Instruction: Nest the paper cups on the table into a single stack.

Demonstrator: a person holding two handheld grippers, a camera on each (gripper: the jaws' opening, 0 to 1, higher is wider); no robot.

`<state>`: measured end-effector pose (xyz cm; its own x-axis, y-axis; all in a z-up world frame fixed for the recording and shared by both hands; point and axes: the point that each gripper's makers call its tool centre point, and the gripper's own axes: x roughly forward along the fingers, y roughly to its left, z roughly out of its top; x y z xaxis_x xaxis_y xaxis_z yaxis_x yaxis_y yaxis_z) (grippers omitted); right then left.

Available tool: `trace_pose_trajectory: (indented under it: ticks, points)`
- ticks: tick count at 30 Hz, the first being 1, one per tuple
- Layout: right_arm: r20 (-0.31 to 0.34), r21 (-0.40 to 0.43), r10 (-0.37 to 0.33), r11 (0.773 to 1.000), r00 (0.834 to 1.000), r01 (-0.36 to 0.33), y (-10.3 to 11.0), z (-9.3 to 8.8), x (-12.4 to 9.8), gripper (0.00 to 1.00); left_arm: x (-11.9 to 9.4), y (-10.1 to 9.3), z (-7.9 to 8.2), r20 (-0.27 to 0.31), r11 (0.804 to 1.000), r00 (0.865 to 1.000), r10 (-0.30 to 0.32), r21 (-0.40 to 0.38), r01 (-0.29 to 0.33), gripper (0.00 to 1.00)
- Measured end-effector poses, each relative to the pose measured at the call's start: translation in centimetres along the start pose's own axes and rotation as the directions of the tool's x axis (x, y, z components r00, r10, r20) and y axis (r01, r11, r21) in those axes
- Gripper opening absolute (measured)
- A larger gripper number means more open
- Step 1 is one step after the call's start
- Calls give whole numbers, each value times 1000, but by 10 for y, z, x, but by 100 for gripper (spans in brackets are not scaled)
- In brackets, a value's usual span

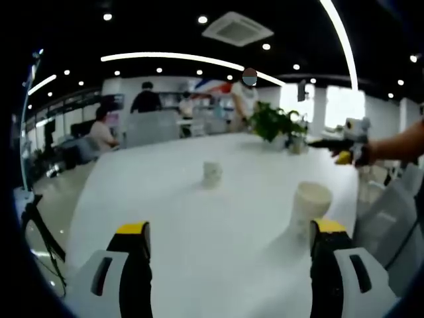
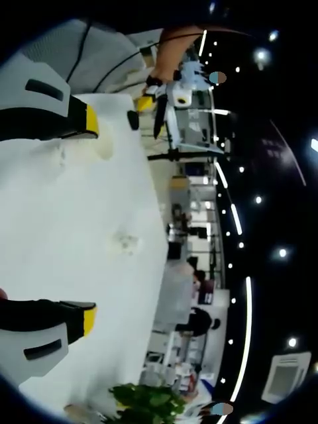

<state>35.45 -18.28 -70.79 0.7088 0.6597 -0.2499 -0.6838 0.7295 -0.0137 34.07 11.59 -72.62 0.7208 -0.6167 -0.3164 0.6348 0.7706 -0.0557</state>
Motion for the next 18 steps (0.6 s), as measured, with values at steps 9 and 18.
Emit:
trace_pose_trajectory:
  ticks: [9,18]
  points:
    - [10,-8,3,1000,1000,-3,-1,3,3,100,2,2,5,8,1000,1000,4,3,-4,98]
    - [6,0,2,1000,1000,-2,-8,-5,13,100,6,0,6,3,1000,1000,-7,10,7,98]
